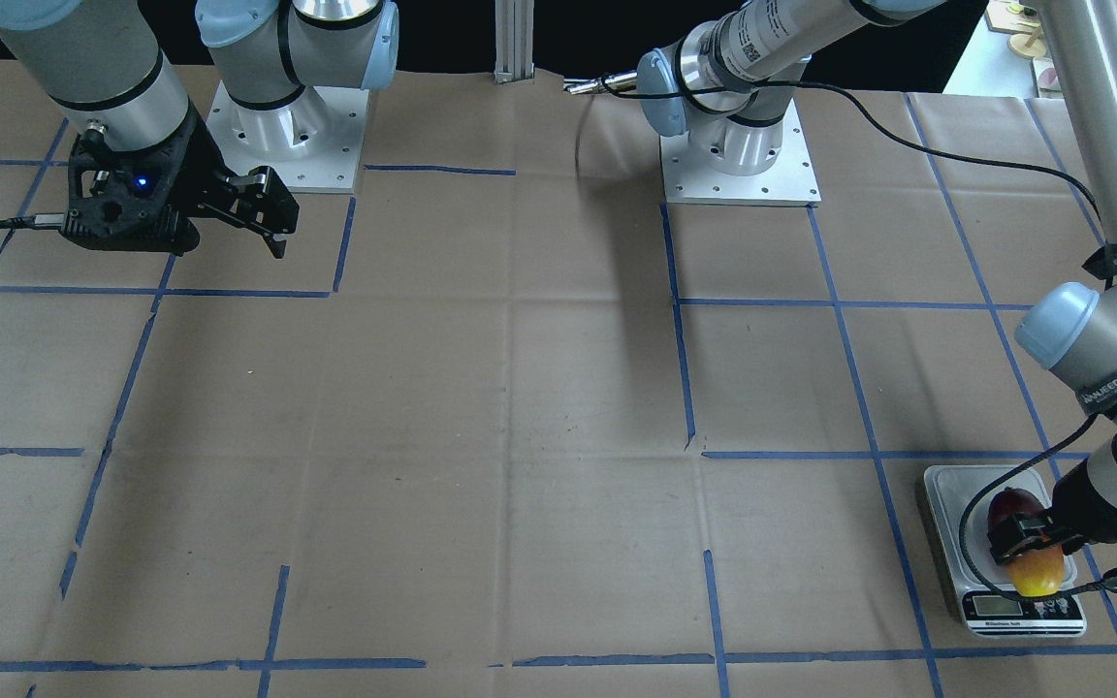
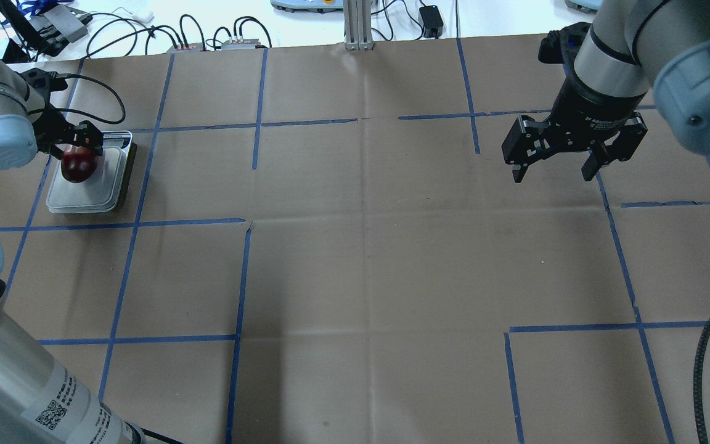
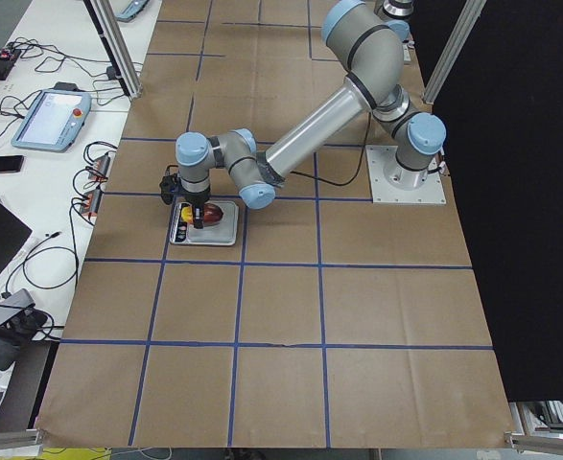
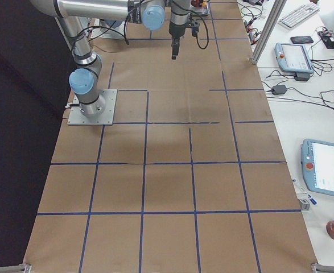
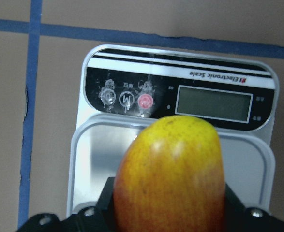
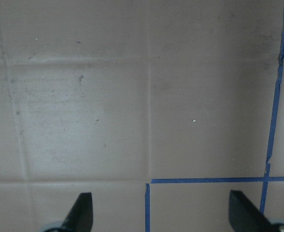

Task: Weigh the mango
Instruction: 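Lower the mango onto the white scale and open the left gripper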

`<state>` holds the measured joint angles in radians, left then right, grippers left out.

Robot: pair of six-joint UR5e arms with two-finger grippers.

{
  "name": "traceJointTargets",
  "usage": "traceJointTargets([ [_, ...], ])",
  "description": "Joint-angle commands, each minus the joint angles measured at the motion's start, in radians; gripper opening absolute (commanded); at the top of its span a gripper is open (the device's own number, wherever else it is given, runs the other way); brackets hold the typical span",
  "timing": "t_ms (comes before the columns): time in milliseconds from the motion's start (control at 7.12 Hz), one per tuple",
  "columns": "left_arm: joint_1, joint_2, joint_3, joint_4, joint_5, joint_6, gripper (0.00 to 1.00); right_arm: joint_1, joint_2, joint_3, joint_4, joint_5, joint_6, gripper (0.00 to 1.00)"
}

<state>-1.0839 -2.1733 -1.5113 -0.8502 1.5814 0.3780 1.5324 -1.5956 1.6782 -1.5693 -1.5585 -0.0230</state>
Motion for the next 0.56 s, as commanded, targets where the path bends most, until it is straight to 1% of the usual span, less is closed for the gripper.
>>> traceJointTargets([
  [0, -0.008, 0.103, 0.003, -0.086, 0.005, -0.001, 1.0, 0.0, 0.0, 0.0, 0.0, 0.0, 0.0, 1.0],
  [281, -0.034, 0.302, -0.023, -0.321, 0.003, -0.112, 1.0, 0.0, 0.0, 0.0, 0.0, 0.0, 0.0, 1.0],
  [421, -0.092, 0.388, -0.018, -0.463, 0.005, -0.175, 1.0, 0.0, 0.0, 0.0, 0.0, 0.0, 0.0, 1.0],
])
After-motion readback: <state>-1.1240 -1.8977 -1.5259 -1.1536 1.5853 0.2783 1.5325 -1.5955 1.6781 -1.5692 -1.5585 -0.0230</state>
